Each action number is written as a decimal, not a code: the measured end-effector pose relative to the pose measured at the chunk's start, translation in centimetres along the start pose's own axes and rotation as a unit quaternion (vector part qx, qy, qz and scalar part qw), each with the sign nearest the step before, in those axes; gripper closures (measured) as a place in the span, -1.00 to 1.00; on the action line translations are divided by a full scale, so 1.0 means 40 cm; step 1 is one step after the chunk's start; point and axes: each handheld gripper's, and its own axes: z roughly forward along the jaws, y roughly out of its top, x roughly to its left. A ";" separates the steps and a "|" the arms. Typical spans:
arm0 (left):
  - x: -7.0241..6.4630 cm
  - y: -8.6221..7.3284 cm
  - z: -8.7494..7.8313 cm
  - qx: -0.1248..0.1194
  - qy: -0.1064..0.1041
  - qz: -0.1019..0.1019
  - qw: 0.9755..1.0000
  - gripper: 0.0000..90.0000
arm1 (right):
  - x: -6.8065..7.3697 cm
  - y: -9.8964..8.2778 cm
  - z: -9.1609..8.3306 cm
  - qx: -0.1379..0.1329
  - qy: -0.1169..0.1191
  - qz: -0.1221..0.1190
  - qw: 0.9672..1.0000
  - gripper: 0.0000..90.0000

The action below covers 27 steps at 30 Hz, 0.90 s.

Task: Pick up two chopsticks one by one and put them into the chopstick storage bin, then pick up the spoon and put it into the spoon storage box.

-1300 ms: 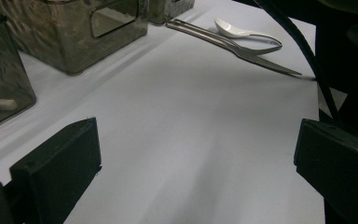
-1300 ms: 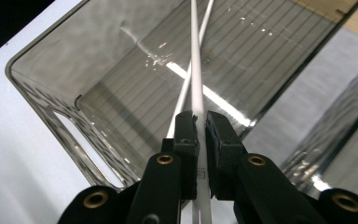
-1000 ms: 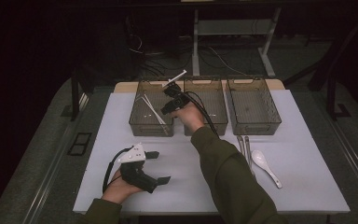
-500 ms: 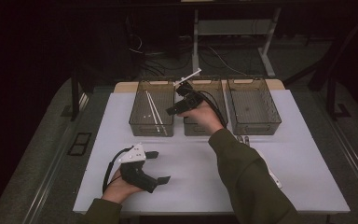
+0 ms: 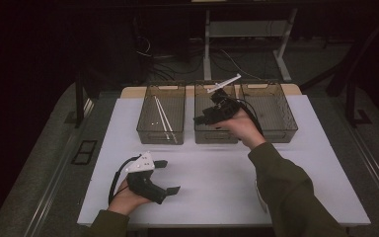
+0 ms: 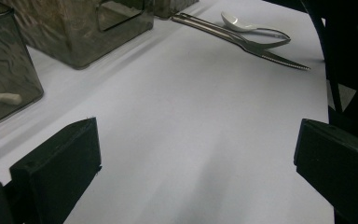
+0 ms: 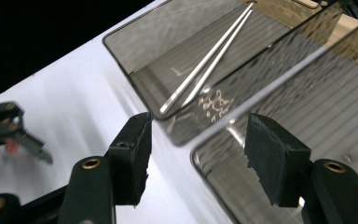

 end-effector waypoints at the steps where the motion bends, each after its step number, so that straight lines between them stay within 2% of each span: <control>1: 0.000 0.000 0.000 0.001 0.000 -0.001 1.000 -1.00 | -0.001 -0.007 -0.010 -0.002 0.000 -0.002 1.000 -0.10; 15: 0.003 -0.003 0.001 0.002 0.005 -0.002 1.000 -1.00 | -0.019 -0.122 -0.146 -0.039 0.012 -0.021 0.999 -0.16; 22: 0.003 -0.003 -0.001 0.001 0.010 -0.005 1.000 -1.00 | -0.025 -0.201 -0.205 -0.052 0.009 -0.021 0.998 -0.17; 27: 0.005 -0.004 -0.002 0.001 0.013 -0.006 1.000 -1.00 | -0.035 -0.271 -0.242 -0.056 -0.001 -0.018 0.998 -0.15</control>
